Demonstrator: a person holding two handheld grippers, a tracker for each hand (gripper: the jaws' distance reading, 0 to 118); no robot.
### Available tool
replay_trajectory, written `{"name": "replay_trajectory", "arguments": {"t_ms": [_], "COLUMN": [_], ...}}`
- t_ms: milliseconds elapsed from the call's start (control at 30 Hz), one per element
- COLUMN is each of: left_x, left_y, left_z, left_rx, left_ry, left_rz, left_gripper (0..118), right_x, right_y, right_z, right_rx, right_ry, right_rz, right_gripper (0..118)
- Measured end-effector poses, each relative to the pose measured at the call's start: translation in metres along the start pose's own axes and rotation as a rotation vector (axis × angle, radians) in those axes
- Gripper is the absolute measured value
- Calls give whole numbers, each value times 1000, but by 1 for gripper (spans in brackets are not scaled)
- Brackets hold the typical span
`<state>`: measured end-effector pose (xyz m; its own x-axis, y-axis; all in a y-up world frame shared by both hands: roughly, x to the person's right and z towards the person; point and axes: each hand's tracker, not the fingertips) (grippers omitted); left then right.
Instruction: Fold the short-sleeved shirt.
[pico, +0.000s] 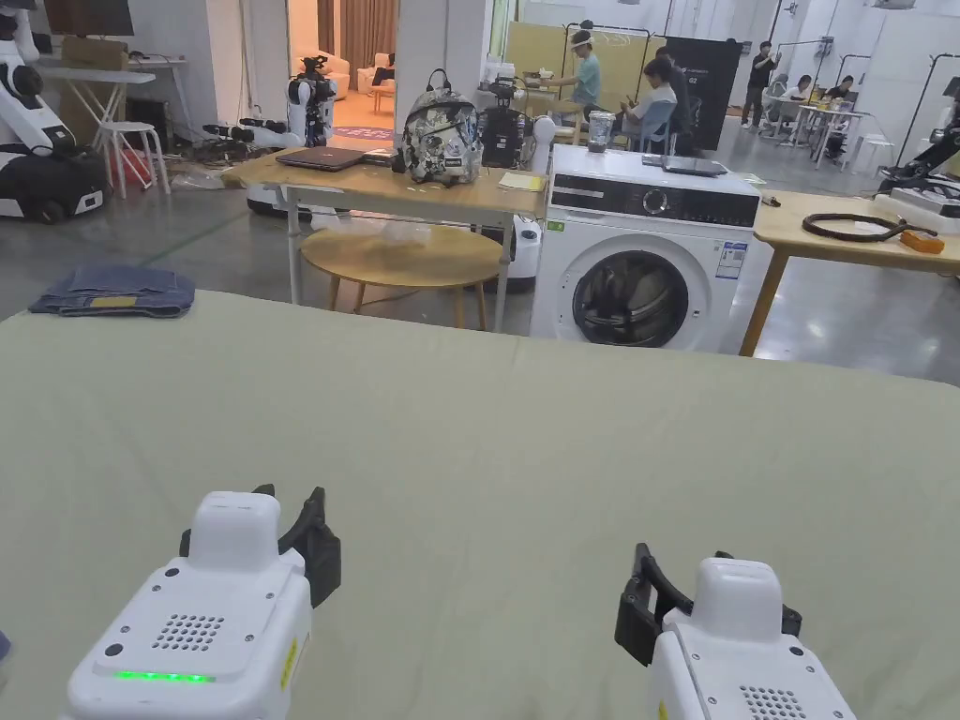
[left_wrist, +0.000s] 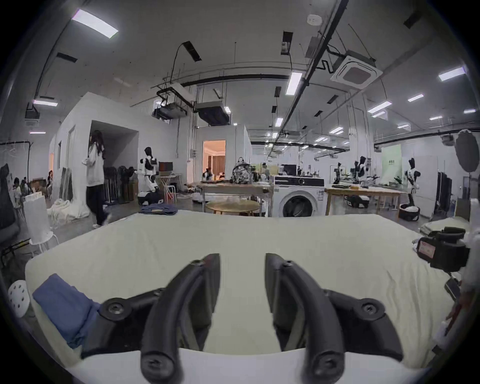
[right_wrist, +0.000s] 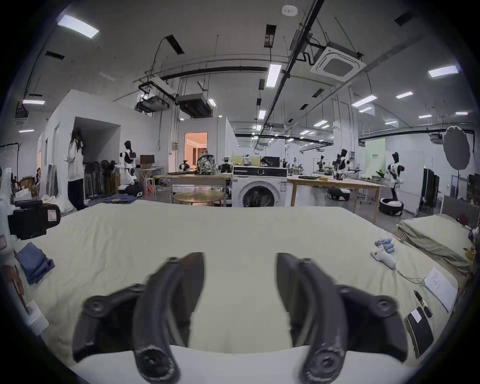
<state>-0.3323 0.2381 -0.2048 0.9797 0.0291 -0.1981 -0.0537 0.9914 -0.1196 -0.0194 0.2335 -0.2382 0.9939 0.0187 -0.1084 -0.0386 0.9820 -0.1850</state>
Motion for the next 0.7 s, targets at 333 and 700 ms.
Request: {"name": "replay_trajectory", "arguments": {"t_ms": [333, 700], "left_x": [4, 1], "left_y": [4, 2], "left_z": [0, -2], "left_rx": [49, 82], "left_ry": [-66, 1], "left_rz": [-39, -19], "left_gripper": [67, 67], "right_x": [-1, 9], "right_y": [2, 6], "right_z": [2, 1], "right_rx": [43, 58], "right_ry": [-27, 9], "right_rz": [4, -31], "right_gripper": [98, 98]}}
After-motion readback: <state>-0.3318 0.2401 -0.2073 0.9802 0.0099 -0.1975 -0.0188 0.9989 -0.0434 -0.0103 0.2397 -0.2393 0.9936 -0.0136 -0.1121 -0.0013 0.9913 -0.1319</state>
